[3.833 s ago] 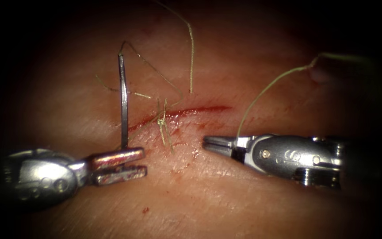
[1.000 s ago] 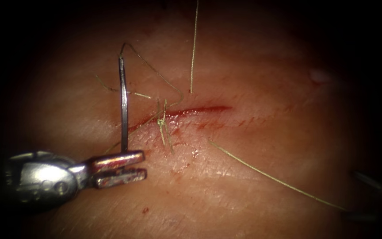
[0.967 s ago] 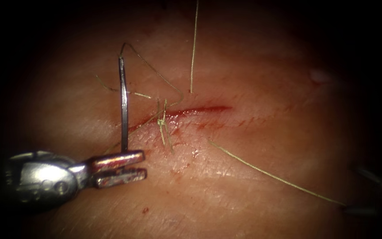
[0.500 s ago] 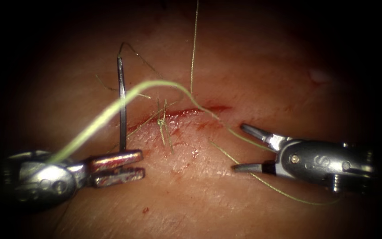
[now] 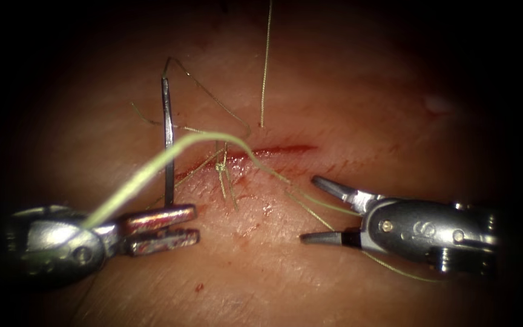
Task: Wound Closure
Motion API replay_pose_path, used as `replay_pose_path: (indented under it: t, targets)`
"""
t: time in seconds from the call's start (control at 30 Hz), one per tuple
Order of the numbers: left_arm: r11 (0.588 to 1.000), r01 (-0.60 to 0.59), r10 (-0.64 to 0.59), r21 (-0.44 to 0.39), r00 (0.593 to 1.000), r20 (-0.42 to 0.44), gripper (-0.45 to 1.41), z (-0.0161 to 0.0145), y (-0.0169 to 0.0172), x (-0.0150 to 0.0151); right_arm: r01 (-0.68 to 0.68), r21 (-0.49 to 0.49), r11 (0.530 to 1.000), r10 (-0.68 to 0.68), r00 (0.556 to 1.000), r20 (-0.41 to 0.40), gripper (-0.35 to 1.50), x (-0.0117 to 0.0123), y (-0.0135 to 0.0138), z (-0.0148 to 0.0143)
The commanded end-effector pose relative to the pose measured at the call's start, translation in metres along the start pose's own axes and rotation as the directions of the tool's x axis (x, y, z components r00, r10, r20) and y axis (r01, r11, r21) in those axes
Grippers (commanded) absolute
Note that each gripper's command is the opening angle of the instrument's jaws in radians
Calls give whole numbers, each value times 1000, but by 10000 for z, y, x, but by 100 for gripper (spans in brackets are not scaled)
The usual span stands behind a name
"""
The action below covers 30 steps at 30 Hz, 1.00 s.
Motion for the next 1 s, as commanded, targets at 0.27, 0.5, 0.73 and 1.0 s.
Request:
replay_pose_path:
  t: [0.27,0.5,0.73,1.0]
  targets:
    - [1000,-2,2,1,1000,-1,-45,7,0,-6,-176,291,940,196,980,-39,146,-2,4,-118]
    - [1000,-3,3,0,1000,1,-45,7,0,-7,-304,602,739,466,875,-130,133,-19,21,-171]
    - [1000,-4,4,0,1000,1,-45,7,1,-7,-347,583,734,551,807,-213,135,-10,86,-161]
    - [1000,-4,4,-1,1000,1,-45,7,0,-7,-508,477,717,660,715,-230,140,-14,157,-132]
